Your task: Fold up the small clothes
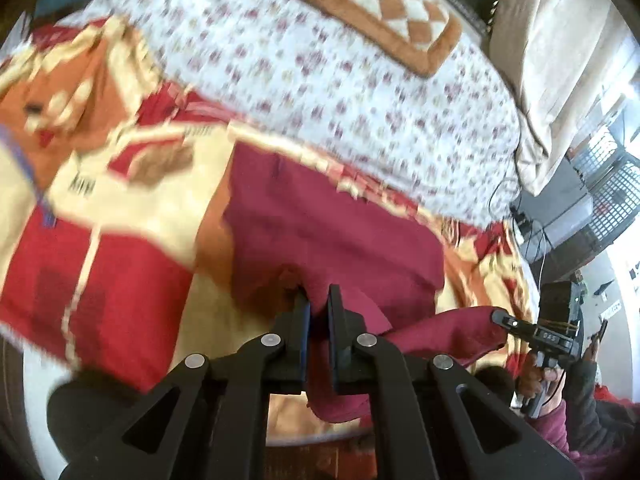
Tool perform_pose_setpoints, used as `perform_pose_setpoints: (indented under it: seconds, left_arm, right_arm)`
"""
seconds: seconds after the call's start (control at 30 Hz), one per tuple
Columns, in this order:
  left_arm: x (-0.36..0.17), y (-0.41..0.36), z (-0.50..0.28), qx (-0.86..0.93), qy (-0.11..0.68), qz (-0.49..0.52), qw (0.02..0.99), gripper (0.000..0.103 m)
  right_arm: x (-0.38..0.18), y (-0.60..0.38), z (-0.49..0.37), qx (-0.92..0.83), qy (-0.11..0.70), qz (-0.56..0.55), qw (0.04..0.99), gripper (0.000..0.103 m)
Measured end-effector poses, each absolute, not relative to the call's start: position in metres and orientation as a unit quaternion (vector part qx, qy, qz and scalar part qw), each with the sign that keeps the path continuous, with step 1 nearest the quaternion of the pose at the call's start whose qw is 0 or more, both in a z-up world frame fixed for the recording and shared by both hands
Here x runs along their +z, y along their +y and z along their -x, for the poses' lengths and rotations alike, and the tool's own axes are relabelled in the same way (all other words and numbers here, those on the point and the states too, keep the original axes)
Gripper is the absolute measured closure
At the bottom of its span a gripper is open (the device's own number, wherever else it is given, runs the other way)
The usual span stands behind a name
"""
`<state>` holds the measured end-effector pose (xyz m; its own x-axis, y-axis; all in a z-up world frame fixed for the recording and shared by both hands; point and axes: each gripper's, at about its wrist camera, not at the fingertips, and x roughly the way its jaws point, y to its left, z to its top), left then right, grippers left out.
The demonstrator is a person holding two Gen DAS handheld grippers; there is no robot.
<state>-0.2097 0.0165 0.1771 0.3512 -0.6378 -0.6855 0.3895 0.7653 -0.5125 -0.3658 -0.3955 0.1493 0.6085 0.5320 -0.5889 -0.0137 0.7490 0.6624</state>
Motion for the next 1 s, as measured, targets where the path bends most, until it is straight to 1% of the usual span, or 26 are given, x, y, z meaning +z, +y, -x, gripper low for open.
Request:
perform_pose_setpoints:
  seconds: [0.13, 0.3, 0.47, 0.63, 0.7, 0.77, 0.8, 0.83, 0.87, 0.9, 0.93, 1.0]
  left_arm:
    - [0.175, -0.007, 0.160, -0.311, 0.464, 0.140, 0.817, 0.103]
    - [0.150, -0.039, 0.100, -0.286, 0.478, 0.144, 0.817, 0.103]
    - [0.115, -0.056, 0.049, -0.256, 0.503, 0.143, 0.813, 0.103]
    - [0.080, -0.064, 0.017, -0.250, 0.539, 0.150, 0.790, 0.103]
    - [0.074, -0.063, 0.010, -0.257, 0.545, 0.164, 0.781, 0.103]
    - [0.076, -0.058, 0.008, -0.276, 0.542, 0.185, 0.772, 0.091]
    - [0.080, -0.056, 0.008, -0.286, 0.536, 0.194, 0.770, 0.075]
    - [0.086, -0.052, 0.008, -0.293, 0.525, 0.200, 0.773, 0.066]
    - [0.092, -0.049, 0.008, -0.295, 0.516, 0.202, 0.779, 0.063]
    - [0.098, -0.046, 0.008, -0.296, 0.507, 0.203, 0.784, 0.063]
    - [0.102, -0.044, 0.007, -0.297, 0.503, 0.204, 0.786, 0.063]
    - [0.106, -0.043, 0.009, -0.300, 0.503, 0.200, 0.786, 0.063]
  right_arm:
    - [0.154, -0.424, 0.327, 0.120, 0.386, -0.331, 0.852, 0.095]
    - [0.144, -0.448, 0.285, 0.072, 0.390, -0.345, 0.851, 0.095]
    - [0.120, -0.466, 0.236, 0.040, 0.407, -0.356, 0.840, 0.095]
    - [0.080, -0.483, 0.203, 0.014, 0.432, -0.373, 0.821, 0.095]
    - [0.073, -0.487, 0.198, 0.015, 0.435, -0.380, 0.816, 0.091]
    - [0.077, -0.489, 0.202, 0.022, 0.424, -0.386, 0.819, 0.088]
    - [0.081, -0.488, 0.207, 0.025, 0.412, -0.386, 0.825, 0.083]
    - [0.087, -0.486, 0.212, 0.025, 0.406, -0.379, 0.831, 0.076]
    - [0.092, -0.484, 0.216, 0.019, 0.402, -0.367, 0.839, 0.069]
    - [0.099, -0.482, 0.222, 0.008, 0.396, -0.352, 0.848, 0.056]
    - [0.106, -0.479, 0.228, -0.004, 0.388, -0.333, 0.860, 0.054]
    - [0.119, -0.471, 0.236, -0.007, 0.385, -0.303, 0.872, 0.054]
